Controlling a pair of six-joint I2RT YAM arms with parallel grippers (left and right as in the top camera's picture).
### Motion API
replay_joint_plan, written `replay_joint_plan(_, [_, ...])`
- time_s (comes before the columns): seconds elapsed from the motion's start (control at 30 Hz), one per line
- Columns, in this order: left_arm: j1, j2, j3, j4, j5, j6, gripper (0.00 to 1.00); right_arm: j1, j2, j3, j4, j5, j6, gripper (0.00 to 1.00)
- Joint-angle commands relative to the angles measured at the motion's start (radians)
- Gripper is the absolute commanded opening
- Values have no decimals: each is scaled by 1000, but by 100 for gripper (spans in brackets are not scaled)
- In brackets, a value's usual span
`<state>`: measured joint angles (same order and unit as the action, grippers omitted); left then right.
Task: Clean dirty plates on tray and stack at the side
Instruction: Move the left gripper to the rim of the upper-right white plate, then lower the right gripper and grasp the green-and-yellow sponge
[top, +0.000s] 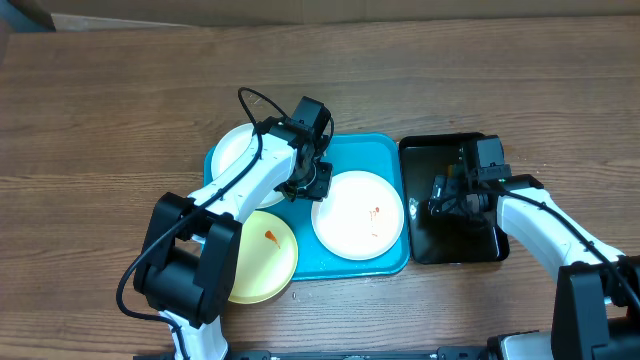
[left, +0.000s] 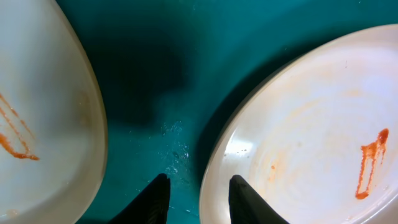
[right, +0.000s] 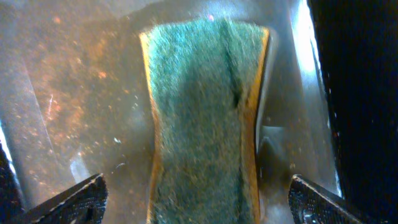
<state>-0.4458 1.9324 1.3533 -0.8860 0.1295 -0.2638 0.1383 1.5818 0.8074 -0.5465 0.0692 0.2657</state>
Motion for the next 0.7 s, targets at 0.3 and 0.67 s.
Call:
replay_joint_plan(0.3, [-12, 11, -6, 2, -6, -13, 33, 4, -8, -4, 10, 20, -4, 96])
replay_joint_plan(0.67, [-28, 11, -70, 55, -6, -14, 24, 4, -8, -4, 10, 19, -4, 92])
